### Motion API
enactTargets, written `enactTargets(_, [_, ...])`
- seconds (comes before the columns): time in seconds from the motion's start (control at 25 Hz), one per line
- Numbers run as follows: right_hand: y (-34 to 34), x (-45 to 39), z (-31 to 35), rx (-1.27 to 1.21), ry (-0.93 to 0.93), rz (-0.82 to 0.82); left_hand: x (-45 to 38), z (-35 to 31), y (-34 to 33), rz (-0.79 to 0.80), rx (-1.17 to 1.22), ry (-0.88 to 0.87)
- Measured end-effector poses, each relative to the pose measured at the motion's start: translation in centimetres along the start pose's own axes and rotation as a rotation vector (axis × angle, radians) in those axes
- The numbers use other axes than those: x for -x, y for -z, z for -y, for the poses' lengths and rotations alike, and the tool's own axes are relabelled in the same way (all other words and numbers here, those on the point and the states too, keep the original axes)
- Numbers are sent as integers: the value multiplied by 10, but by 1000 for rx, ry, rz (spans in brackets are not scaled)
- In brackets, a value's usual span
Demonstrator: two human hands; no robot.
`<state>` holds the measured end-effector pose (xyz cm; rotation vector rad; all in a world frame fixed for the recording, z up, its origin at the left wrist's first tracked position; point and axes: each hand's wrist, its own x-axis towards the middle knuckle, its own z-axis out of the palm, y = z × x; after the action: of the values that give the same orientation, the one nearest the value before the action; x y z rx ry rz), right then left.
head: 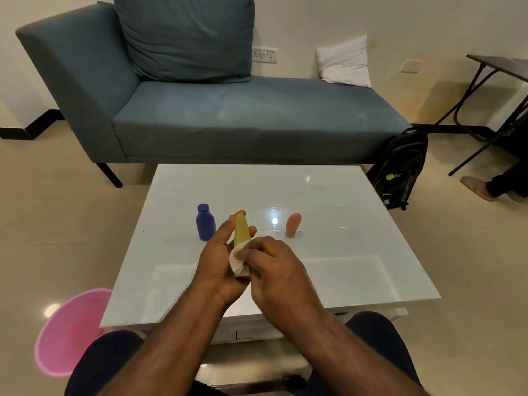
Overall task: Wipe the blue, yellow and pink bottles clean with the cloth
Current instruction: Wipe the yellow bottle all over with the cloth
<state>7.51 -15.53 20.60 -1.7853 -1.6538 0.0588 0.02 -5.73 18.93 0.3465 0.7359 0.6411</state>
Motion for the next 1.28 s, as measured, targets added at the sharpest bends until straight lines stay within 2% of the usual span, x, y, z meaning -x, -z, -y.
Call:
enactTargets(0.2, [2,-33,-10,-106,-108,-110,15,5,-9,117,-11,38])
enactTargets(0.4, [-6,-3,-3,-65,-35,-81,6,0,2,17,-52,-39])
enactTargets(0.52, [-4,-4,-9,-82,-24,-103,6,7,4,30,-123,-65])
enactTargets(0.64, [3,-23,-17,-196,-137,-152,14,15,-1,68,-278,-114])
enactTargets(0.76, [10,-34,-21,-210,-187,-99,19,16,-2,3,-381,-168])
enactTargets(0.88, [11,-30,-15,-158,-97,-35,16,14,1,-58,-427,-184])
enactTargets(1.08, [14,-27,-15,-89,6,-57,17,12,-1,-51,-448,-138])
enactTargets(1.28, [15,-27,-28,-238,-262,-71,19,12,0,6,-411,-90])
